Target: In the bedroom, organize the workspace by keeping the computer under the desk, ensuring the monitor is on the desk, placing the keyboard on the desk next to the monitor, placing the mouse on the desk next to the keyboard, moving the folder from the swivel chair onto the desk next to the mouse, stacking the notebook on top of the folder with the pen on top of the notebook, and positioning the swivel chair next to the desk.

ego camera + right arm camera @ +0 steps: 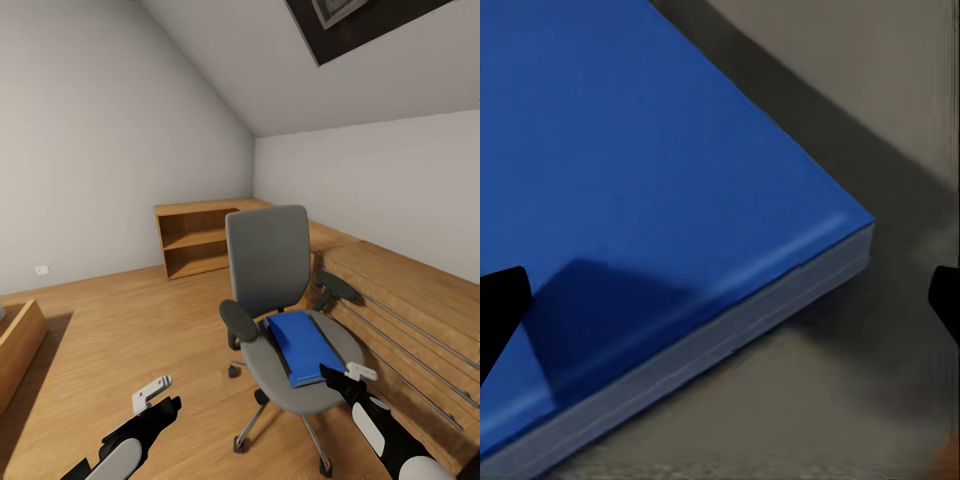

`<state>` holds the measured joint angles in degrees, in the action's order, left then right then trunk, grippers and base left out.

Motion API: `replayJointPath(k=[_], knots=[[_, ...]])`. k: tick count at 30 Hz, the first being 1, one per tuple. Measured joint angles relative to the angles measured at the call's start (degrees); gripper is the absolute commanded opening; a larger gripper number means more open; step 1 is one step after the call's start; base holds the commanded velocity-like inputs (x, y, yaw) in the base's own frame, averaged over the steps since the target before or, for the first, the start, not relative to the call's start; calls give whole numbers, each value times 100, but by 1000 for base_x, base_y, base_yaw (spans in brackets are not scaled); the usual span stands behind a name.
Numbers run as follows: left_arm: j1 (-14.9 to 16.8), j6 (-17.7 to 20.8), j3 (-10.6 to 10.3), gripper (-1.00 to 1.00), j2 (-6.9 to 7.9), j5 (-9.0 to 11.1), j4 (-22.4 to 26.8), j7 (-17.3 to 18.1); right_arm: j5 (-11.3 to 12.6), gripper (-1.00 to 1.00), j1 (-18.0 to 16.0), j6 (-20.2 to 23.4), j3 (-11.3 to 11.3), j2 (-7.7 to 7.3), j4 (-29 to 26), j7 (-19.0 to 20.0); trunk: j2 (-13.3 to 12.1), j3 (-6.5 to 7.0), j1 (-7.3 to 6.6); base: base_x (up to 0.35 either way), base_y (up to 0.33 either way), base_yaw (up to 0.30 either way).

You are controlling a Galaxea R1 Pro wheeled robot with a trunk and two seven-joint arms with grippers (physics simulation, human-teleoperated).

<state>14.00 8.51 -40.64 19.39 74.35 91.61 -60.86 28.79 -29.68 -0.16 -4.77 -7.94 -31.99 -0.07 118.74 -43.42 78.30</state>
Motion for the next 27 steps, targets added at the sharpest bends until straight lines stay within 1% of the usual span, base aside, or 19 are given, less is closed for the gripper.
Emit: replayJointPath(k=[4,7,13,26,27], knots=[[0,1,-21,100,0,0,0,0,2,100,1,0,-2,1,8,-1,0,0,1,-208,0,0],[0,0,-70,100,0,0,-1,0,-1,100,0,0,1,1,7,0,0,0,-1,-83,0,0],[0,0,-114,100,0,-5,-1,0,2,100,1,0,-1,1,10,-1,0,0,-1,-22,0,0],[0,0,-121,100,0,-3,-1,0,2,100,1,0,-4,1,10,-1,0,0,-2,-2,0,0],[0,0,-121,100,0,-3,-1,0,2,100,0,0,-5,1,10,-1,-39,17,-23,0,0,0]])
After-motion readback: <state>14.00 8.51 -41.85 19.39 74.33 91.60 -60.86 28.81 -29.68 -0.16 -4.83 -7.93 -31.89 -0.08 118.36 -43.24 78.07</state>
